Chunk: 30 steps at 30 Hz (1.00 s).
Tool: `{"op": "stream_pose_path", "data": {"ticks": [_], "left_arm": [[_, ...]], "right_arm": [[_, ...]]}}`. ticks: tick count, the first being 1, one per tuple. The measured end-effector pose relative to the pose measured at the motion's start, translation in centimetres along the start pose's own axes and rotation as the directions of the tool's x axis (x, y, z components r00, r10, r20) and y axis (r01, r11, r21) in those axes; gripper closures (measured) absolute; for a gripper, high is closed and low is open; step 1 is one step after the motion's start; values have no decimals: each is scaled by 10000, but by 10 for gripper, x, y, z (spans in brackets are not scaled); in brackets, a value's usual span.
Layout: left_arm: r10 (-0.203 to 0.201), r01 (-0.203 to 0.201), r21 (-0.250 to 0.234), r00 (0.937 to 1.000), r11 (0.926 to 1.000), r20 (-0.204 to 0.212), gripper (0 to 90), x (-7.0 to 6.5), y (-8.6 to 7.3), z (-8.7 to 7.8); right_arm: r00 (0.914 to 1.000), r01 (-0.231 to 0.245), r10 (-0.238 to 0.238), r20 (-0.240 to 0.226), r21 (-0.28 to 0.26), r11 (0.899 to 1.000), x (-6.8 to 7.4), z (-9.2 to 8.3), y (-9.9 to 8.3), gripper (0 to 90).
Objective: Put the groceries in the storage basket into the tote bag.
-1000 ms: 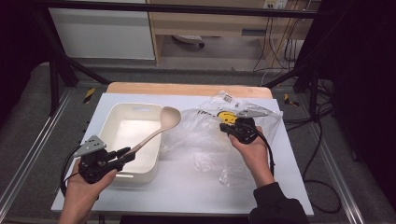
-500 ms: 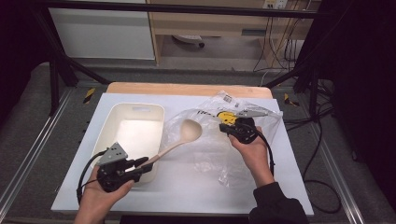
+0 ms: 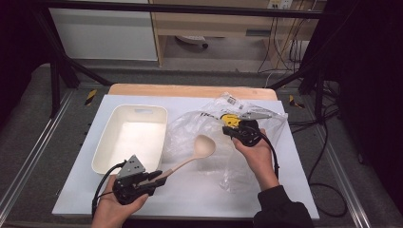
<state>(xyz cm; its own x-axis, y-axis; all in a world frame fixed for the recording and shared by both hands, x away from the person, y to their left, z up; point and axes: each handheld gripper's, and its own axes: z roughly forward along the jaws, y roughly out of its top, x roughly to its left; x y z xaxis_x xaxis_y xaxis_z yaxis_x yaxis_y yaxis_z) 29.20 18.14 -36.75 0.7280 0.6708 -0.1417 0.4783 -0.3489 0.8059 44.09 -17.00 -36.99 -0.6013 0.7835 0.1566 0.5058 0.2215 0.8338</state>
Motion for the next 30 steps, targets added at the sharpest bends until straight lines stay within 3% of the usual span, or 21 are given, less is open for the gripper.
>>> {"op": "stream_pose_path", "data": {"ticks": [14, 30], "left_arm": [[153, -147, 250, 9996, 9996, -244, 694, -3, -4, 28], [1143, -1133, 608, 9934, 9917, -134, 694, -28, 25, 86]], "right_arm": [[10000, 90, -90, -28, -113, 9999, 3, -2, 3, 900], [9998, 158, -160, -130, -186, 9997, 6, -5, 5, 900]]}}
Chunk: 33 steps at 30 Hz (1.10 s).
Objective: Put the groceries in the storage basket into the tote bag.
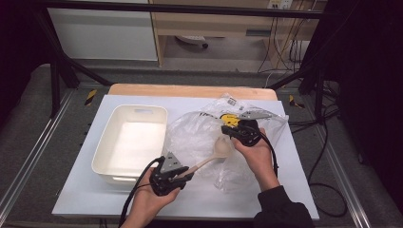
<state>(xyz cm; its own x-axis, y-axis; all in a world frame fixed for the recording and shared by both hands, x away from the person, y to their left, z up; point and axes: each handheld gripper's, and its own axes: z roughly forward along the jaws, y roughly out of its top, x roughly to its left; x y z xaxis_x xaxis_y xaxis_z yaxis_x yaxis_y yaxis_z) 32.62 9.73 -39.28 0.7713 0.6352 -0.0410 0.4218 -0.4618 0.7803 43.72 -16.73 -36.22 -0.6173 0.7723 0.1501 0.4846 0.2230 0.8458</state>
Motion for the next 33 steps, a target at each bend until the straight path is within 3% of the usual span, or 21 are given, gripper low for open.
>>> {"op": "stream_pose_path", "data": {"ticks": [7, 15, 23, 33], "left_arm": [[139, -140, -109, 9999, 9998, -59, 694, 0, 10, 18], [-37, 21, -428, 9992, 9991, -394, 694, 8, 28, 42], [-148, 115, -720, 9988, 9973, -460, 694, 12, 35, 66], [352, -385, -878, 9986, 9954, -385, 694, 4, 47, 95]], "right_arm": [[10000, -66, 66, 24, -194, 9998, -2, -6, 3, 900], [10000, -82, 80, -44, -540, 9985, 0, -11, 8, 900], [9999, -60, 54, -106, -642, 9979, 0, -13, 9, 900], [9999, -23, 12, -140, -796, 9968, 0, -14, 14, 900]]}}
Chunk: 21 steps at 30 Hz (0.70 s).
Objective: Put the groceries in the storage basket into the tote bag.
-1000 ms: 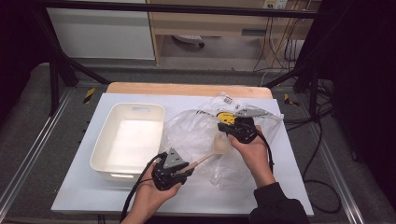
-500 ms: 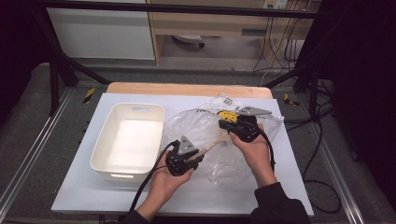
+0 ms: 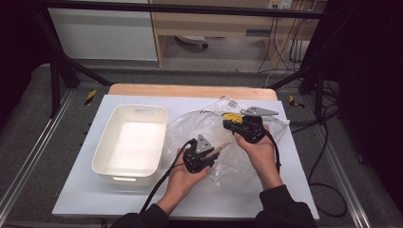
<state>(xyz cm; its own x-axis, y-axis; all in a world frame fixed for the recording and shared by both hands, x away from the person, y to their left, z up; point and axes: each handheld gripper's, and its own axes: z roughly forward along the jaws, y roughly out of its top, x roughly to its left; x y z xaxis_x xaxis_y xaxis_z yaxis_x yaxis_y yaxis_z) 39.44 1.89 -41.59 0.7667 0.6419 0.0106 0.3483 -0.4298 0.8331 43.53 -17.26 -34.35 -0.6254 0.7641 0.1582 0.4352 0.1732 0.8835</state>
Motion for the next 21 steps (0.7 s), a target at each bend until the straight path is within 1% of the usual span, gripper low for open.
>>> {"op": "stream_pose_path", "data": {"ticks": [3, 7, 10, 15, 19, 21], "left_arm": [[96, -96, -107, 9999, 9999, -74, 694, -2, 3, 7], [106, -106, -146, 9999, 9998, 16, 694, -2, 3, 13], [46, -46, -175, 10000, 9998, -16, 694, -2, 2, 19], [147, -152, -283, 9997, 9995, -171, 694, -3, 1, 26], [207, -218, -421, 9994, 9989, -268, 695, -3, 0, 31], [141, -157, -468, 9993, 9988, -334, 695, -2, 1, 32]], "right_arm": [[10000, -4, 4, -12, -36, 10000, 0, -1, 1, 900], [10000, 3, -3, 19, -23, 10000, 0, -1, 4, 900], [9999, 126, -126, 47, -115, 9999, 3, -3, 10, 900], [9997, 238, -237, 55, -142, 9996, 5, -8, 18, 900], [10000, 52, -53, -56, -270, 9996, 3, -12, 20, 900], [10000, 25, -26, -46, -248, 9997, 2, -13, 20, 900]]}}
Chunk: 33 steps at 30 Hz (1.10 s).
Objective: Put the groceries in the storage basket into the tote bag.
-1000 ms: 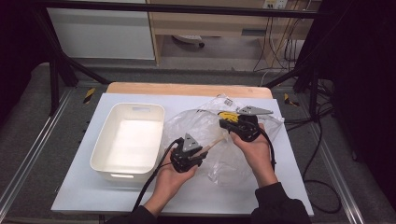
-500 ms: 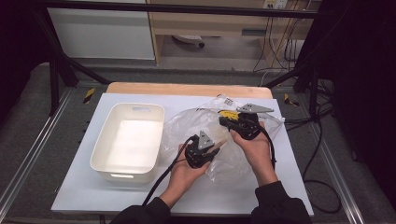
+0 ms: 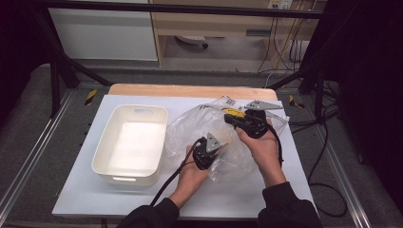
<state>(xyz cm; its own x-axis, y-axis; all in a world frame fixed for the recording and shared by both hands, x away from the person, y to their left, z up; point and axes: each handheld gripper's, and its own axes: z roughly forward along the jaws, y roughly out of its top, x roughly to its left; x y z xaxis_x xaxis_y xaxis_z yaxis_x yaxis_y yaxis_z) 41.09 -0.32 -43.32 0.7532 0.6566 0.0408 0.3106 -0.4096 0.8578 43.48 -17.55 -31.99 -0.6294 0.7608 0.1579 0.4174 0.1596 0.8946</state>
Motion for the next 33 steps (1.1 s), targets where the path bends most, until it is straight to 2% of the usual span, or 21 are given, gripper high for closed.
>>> {"op": "stream_pose_path", "data": {"ticks": [6, 14, 21, 28, 33], "left_arm": [[19, -25, -333, 9998, 9994, -181, 696, 0, 6, 2], [304, -311, -334, 9993, 9990, -209, 696, 1, 14, 15], [327, -338, -321, 9989, 9989, -336, 698, 1, 15, 29], [294, -302, -382, 9993, 9988, -214, 699, 3, 14, 36], [529, -541, -367, 9980, 9979, -343, 699, 4, 11, 38]], "right_arm": [[10000, -34, 34, -34, -33, 10000, -2, -3, 3, 900], [10000, -68, 68, -36, -32, 10000, -2, -4, 3, 900], [10000, -54, 54, -56, 12, 10000, -2, -3, 3, 900], [10000, -46, 46, -21, 13, 10000, -3, -4, 3, 900], [10000, -45, 45, 0, 36, 10000, -4, -5, 3, 900]]}}
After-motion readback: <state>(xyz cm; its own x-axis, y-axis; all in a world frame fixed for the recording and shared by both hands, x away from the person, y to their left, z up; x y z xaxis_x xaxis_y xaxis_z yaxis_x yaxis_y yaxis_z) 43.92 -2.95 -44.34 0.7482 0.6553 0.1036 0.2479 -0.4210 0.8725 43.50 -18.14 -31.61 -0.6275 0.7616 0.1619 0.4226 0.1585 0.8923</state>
